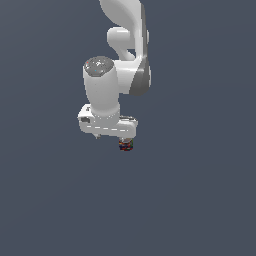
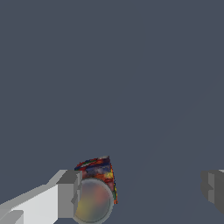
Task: Pick up the object and move it to a goal position.
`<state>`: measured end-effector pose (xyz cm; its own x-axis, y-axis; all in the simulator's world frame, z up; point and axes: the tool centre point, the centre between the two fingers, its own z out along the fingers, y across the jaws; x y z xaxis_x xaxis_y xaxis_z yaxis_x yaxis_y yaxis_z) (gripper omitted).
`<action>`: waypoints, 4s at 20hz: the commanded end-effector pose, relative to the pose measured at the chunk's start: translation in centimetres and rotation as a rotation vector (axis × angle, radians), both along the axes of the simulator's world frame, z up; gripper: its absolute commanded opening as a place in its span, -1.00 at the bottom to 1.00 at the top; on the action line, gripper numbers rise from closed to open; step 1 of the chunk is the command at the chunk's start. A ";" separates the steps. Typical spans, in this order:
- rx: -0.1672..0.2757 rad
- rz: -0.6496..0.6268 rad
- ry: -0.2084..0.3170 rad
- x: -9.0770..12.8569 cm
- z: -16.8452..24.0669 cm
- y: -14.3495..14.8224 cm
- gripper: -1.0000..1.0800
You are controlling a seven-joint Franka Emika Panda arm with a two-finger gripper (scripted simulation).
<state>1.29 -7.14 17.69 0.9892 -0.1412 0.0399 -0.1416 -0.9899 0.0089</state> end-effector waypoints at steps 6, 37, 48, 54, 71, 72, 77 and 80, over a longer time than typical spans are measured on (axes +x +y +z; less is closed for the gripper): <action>0.001 0.025 0.004 -0.6 -0.8 0.7 0.92; 0.010 0.217 0.040 -7.0 -9.0 6.0 0.92; 0.010 0.219 0.040 -7.0 -11.9 6.0 -1.00; 0.010 0.219 0.040 -7.0 -11.9 6.0 -1.00; 0.011 0.219 0.040 -7.4 -7.2 3.8 -1.00; 0.011 0.219 0.040 -7.4 -6.5 3.4 -1.00; 0.011 0.219 0.040 -7.6 -2.1 1.3 -1.00; 0.012 0.219 0.040 -7.8 1.1 -0.3 -1.00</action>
<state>-6.47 -6.62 17.02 0.9970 0.0771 -0.0039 0.0771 -0.9970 -0.0018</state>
